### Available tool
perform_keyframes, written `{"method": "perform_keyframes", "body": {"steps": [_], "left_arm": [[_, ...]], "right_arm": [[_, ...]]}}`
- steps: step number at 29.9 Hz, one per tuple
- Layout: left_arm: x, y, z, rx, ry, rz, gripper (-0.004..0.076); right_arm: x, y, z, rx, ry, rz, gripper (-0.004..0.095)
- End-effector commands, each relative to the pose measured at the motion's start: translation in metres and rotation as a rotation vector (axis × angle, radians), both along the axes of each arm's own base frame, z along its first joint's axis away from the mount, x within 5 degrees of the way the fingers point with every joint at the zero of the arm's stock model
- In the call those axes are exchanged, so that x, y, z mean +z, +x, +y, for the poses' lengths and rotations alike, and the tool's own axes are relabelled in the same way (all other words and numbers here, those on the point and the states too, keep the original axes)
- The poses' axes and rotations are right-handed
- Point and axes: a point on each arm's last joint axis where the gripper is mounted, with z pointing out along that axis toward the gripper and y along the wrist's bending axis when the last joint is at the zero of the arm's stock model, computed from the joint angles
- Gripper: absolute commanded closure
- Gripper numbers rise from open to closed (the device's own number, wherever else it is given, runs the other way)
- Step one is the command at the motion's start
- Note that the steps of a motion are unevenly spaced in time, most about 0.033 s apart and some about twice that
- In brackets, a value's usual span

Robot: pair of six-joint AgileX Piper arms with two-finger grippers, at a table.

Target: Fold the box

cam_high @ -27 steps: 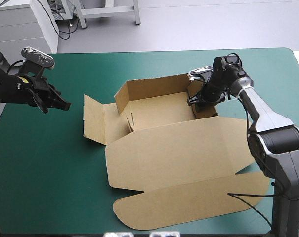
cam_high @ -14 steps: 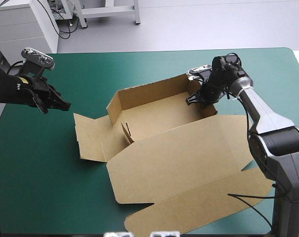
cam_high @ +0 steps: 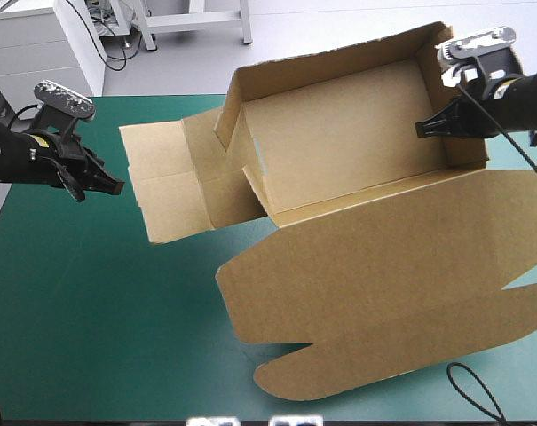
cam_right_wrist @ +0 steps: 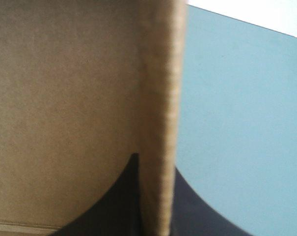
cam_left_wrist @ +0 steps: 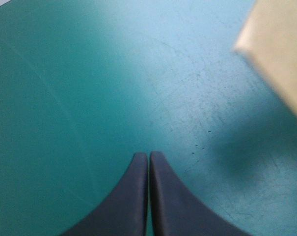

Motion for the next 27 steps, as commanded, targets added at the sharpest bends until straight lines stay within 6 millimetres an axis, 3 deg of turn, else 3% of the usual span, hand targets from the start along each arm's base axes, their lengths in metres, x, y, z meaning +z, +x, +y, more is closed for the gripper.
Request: {"method": "perform_keyframes", "body": {"steps": [1,7,12,17,27], "left_arm": [[0.018,-0.007,0.004,0.031,0.025,-0.104,0.0731],[0.012,-0.004,0.016,0.112,0.140,-0.103,0.0731],[-0.020,0.008,0.027,0.186,0.143,-0.091,0.0731],[-0.064,0.019,0.021,0.187,0.007,-0.092,0.0731],[-0.121,0.038,-0.005,0.202,-0.430,-0.105,0.0731]], "right_arm": [[0.028,-0.027,-0.009,-0.024,0.023,-0.101,0.0927],[0.031,-0.032,-0.010,-0.028,0.023,-0.114,0.0927],[0.031,-0.032,-0.010,-0.027,0.028,-0.113,0.0927],[0.031,-0.032,-0.008,-0.015,0.048,-0.112,0.0927],[0.032,-0.032,-0.006,0.001,0.071,-0.111,0.0927]]}}
